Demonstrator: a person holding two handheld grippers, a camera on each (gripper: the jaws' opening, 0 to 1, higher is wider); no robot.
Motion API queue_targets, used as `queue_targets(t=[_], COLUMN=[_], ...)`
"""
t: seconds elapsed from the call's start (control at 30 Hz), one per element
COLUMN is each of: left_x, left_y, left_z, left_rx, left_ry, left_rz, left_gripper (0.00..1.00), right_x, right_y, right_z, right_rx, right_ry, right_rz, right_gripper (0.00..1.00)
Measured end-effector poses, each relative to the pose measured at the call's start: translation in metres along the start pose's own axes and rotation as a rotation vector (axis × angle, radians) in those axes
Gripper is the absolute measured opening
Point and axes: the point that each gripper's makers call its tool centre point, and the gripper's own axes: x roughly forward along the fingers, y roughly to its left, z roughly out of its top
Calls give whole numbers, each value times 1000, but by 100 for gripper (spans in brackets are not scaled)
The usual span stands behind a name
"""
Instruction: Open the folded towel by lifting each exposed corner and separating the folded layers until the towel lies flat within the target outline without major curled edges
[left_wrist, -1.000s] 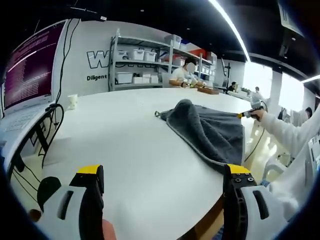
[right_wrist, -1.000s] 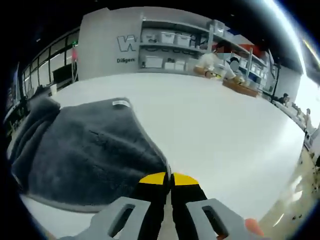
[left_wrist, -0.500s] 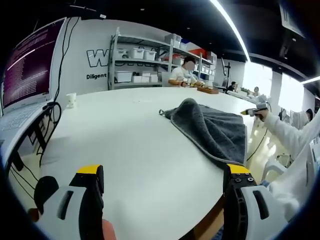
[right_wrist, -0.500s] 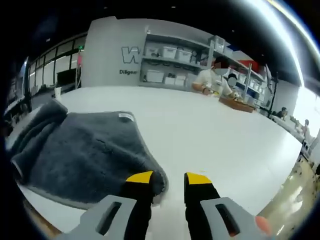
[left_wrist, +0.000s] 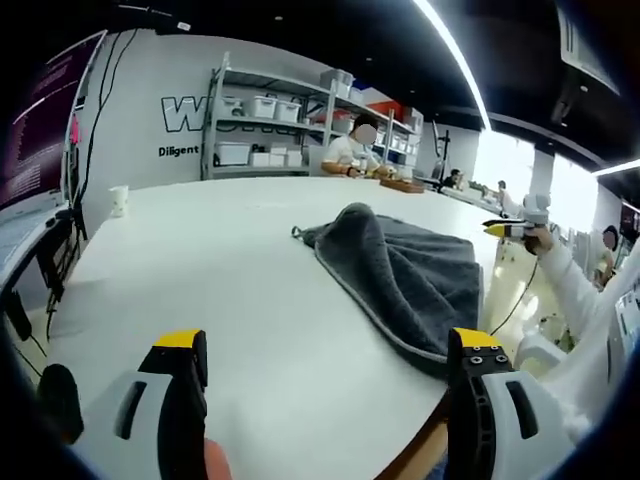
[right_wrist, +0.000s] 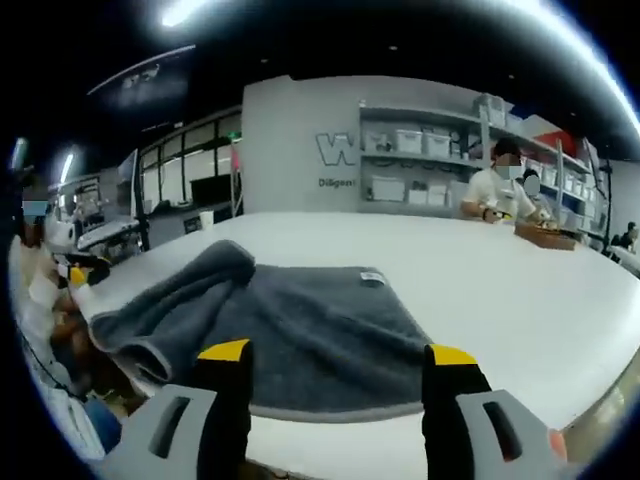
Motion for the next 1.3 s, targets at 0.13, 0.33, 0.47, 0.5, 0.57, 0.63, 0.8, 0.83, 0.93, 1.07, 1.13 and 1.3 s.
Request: queue_targets(t=[0.13,0.33,0.47,0.5,0.57,0.63,0.8,0.83,0.93,1.07,1.13,1.3], left_x=[12,30,41,45,56,66,107,117,146,179,200,232], left_y=[-11,-26,-35,-36,-36,-35,-21,-18,-5,2,7,16], left_z=[3,8,17,20,30,37,51,53,56,55,52,47], left_rx=[-19,-29,-44,-47,-41,-18,48,60,91,125,117,67], left_ry=[-11,-11,-28,-36,-54,-68,-70,-72,-61,-12,19,54], left_rz=[-20,-58,-94,-100,-114,-117,-139,-147,-150,-202,-233,-252], left_gripper=[98,97,96,96,95,92,89,88,82,75,70,57], right_x=[-4,-17,-30,-33,-36,-40,-45,-45,-46,-49,-50,-50], right_y=[30,38,36,36,39,40,44,46,51,53,53,56], right_z=[-16,-33,-43,-42,-44,-42,-31,-30,-29,-26,-25,-23], right_rx=[3,6,-8,-8,-20,-16,-1,-4,-20,-38,-46,-51], right_ry=[33,64,58,44,43,57,4,0,2,-1,1,-5], right_rz=[81,99,88,86,101,115,135,139,151,148,145,149], right_gripper=[83,99,99,99,99,99,99,99,99,99,99,99])
